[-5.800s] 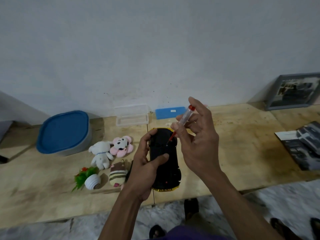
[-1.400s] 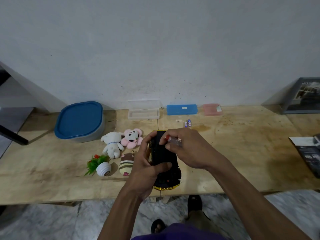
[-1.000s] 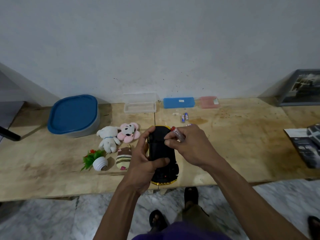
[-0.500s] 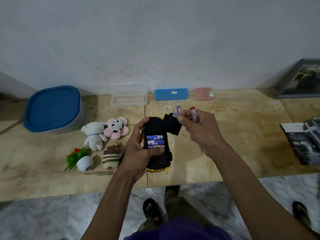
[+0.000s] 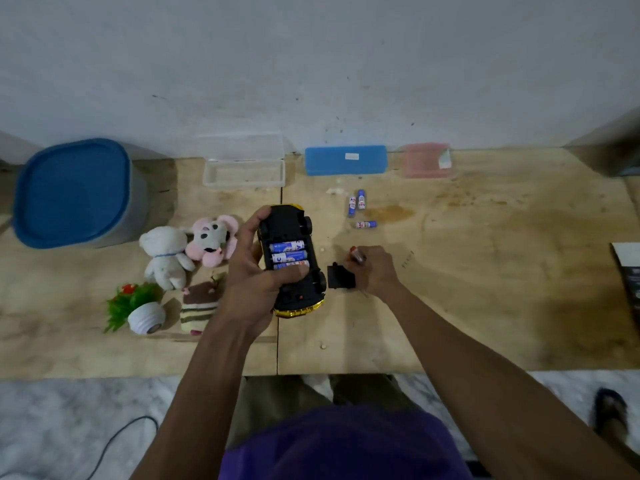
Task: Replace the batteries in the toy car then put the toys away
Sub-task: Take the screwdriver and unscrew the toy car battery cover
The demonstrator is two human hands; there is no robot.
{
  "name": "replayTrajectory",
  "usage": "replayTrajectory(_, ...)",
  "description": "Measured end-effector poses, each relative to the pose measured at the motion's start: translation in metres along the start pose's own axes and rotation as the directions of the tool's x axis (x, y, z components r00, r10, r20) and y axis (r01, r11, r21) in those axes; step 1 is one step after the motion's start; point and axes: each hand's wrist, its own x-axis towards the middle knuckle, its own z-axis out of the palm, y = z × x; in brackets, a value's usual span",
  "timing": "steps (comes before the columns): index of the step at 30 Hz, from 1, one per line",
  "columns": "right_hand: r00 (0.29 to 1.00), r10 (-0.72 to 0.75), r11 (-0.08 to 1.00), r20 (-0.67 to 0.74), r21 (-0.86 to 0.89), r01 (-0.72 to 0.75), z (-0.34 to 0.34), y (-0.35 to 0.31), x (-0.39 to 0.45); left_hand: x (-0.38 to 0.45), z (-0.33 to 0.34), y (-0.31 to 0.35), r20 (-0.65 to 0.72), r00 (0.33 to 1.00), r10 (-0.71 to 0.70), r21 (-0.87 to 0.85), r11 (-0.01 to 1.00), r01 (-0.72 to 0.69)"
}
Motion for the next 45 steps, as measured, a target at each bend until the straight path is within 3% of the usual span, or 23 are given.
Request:
replayTrajectory(4,0.998,0.067,0.994,0.021,-0.093,-0.065,0.005,-0.008,0.008,0.007,0.004,-0.001,-0.013,0.999,-0.034,0.022,0.999,0.034)
replayTrajectory(9,1.0,0.005,0.987,-0.006,-0.159,-0.006,0.007,-0.007,0.003,0.017,-0.005,-0.001,-0.003,0.998,-0.07,-0.002,0.998,0.07)
replayTrajectory(12,0.996,-0.018,0.995,-0.089,-0.101,0.009,0.008,-0.005,0.0,0.022,-0.006,0.0,-0.003,0.997,-0.073,0.027,0.997,0.073)
replayTrajectory(14,0.987,0.046,0.999,-0.151,0.028,-0.042,0.005,-0.004,-0.007,0.025,-0.004,0.001,-0.01,0.997,-0.071,0.039,0.997,0.071)
replayTrajectory(17,0.957,0.166,0.985,-0.237,-0.003,-0.172,0.004,0.006,-0.021,0.027,0.002,0.003,-0.021,0.997,-0.075,0.038,0.996,0.076)
replayTrajectory(20,0.937,0.199,0.979,-0.288,0.006,-0.206,0.005,0.014,-0.027,0.029,0.008,0.003,0.005,0.997,-0.072,0.043,0.996,0.072)
replayTrajectory(28,0.905,0.328,0.941,-0.27,0.012,-0.338,-0.002,0.016,-0.036,0.024,0.017,-0.001,0.024,0.997,-0.079,0.064,0.995,0.077)
replayTrajectory(45,0.942,0.273,0.962,-0.197,0.064,-0.265,-0.006,0.022,-0.039,0.012,0.019,-0.012,0.041,0.998,-0.055,0.039,0.998,0.053)
